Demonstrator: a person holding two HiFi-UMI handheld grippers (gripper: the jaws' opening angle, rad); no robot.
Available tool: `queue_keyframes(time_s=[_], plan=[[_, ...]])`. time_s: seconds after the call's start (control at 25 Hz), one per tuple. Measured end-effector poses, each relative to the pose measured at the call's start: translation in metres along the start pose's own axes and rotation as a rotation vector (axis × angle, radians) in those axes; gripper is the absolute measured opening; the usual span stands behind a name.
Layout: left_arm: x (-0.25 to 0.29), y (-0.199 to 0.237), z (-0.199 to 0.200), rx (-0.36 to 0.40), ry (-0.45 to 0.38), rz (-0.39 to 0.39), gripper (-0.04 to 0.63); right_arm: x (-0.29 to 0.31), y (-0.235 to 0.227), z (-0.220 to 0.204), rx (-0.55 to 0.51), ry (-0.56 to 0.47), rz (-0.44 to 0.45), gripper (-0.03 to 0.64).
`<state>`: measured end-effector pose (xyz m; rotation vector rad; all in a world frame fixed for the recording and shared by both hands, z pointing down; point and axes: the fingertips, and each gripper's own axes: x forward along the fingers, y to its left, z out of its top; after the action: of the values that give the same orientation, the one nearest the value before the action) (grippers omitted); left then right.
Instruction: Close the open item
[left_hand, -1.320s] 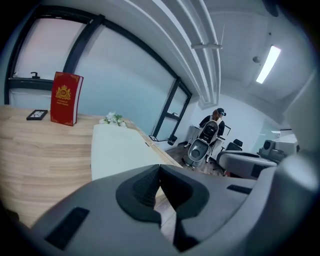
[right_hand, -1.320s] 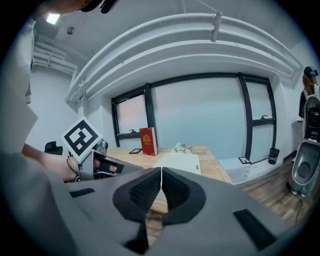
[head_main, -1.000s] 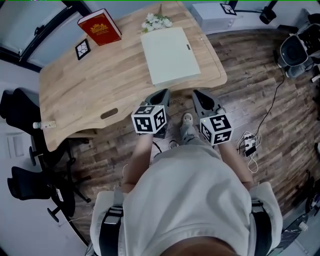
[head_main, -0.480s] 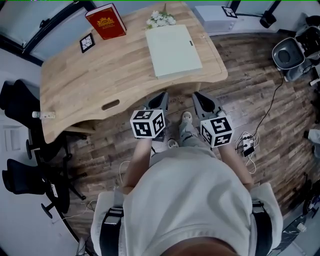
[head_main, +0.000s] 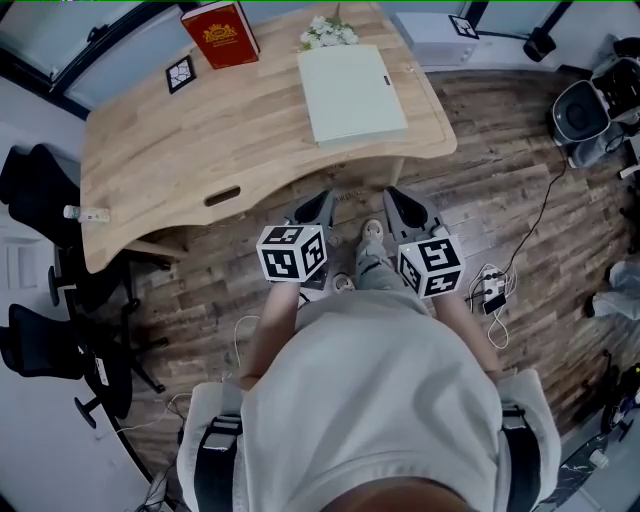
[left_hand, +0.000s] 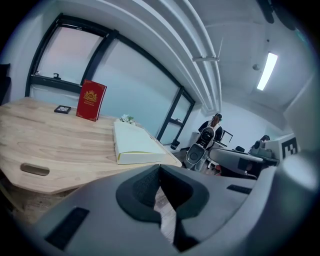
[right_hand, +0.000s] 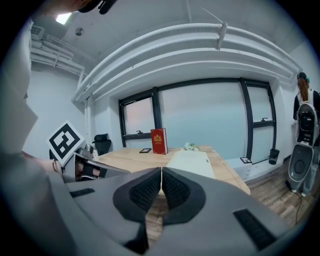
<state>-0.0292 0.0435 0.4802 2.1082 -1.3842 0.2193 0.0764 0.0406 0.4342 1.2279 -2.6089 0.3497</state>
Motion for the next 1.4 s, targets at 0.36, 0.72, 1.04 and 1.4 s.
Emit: queue_keyframes(time_s=[0.36,0.72,1.04,1.4], plan=[[-0.005,0.003,0.007,-0.009,-0.021,0.003,0.021,0.001,0.005,0.000,0.006,0.000,0.010,0.020],[-0.006,0.006,0.010,-0.025,-0.032,0.008,0.021,0.004,0.005,0.002,0.006,-0.009,0.011,0.020],[-0.008,0.006,0.010,-0.032,-0.033,0.004,0.021,0.002,0.005,0.003,0.008,-0.021,-0.009,0.018],[-0.009,0.008,0.012,-0.038,-0.037,0.004,0.021,0.002,0.004,0.006,0.003,-0.031,-0.013,0.018]])
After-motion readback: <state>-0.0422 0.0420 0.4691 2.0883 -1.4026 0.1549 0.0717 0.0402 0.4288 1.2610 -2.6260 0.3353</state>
